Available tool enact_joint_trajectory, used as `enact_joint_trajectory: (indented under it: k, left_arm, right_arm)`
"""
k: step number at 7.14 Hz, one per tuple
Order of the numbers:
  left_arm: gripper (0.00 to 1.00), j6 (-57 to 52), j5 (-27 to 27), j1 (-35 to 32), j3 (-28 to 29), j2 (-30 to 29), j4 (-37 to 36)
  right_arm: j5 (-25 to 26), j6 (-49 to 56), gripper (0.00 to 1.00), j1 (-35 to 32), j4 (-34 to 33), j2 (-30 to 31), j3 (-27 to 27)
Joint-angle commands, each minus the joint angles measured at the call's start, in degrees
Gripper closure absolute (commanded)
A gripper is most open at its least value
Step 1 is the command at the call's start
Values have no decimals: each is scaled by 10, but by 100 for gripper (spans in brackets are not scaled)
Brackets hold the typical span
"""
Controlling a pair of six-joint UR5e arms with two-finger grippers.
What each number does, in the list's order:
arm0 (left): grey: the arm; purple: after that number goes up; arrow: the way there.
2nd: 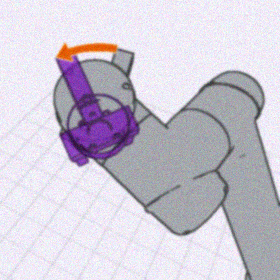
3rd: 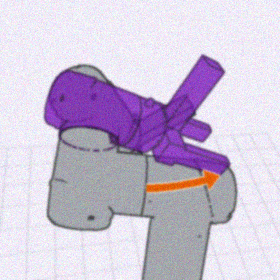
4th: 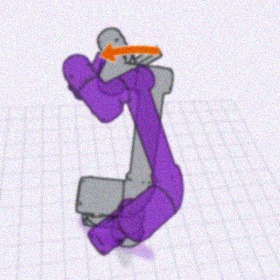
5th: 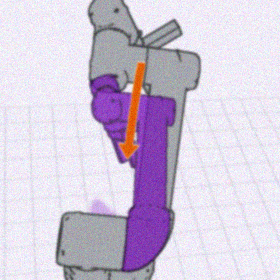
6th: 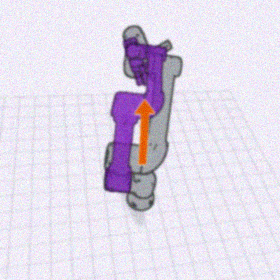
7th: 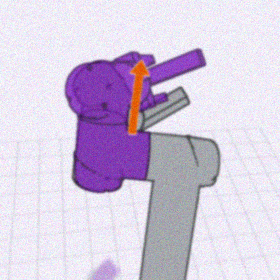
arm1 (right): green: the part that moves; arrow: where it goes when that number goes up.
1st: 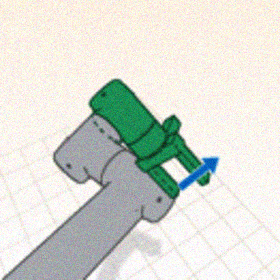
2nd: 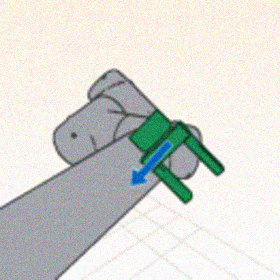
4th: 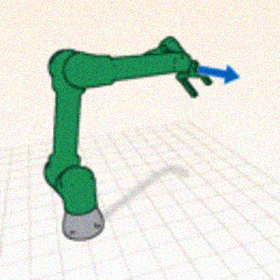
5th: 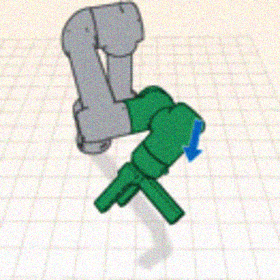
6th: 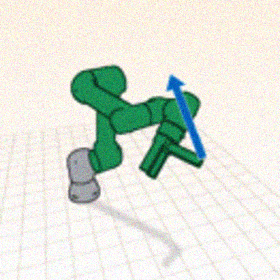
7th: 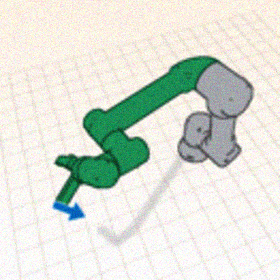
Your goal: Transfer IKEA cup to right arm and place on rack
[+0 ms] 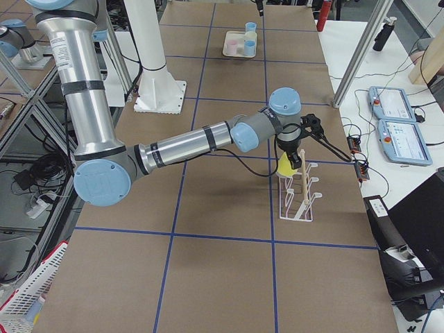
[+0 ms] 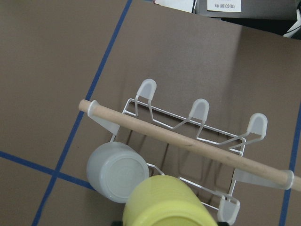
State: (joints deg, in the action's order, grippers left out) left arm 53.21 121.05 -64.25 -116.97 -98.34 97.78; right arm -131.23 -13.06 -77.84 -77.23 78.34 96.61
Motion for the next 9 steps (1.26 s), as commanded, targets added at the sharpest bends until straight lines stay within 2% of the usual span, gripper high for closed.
enact_joint_trajectory:
  k: [1,3,6,9]
  left_arm:
    - [0,2,1,0,-6,2,0]
    - [0,2,2,0,-11,3,0]
    - [0,3,2,0,-11,3,0]
    - [0,3,2,0,-11,3,0]
  right_arm:
    - [41,20,82,22,-21,-2,-13]
    - [42,24,82,23,-46,-19,-15]
    - [45,24,82,23,-49,-49,-38]
    - [49,26,82,23,-48,-54,-47]
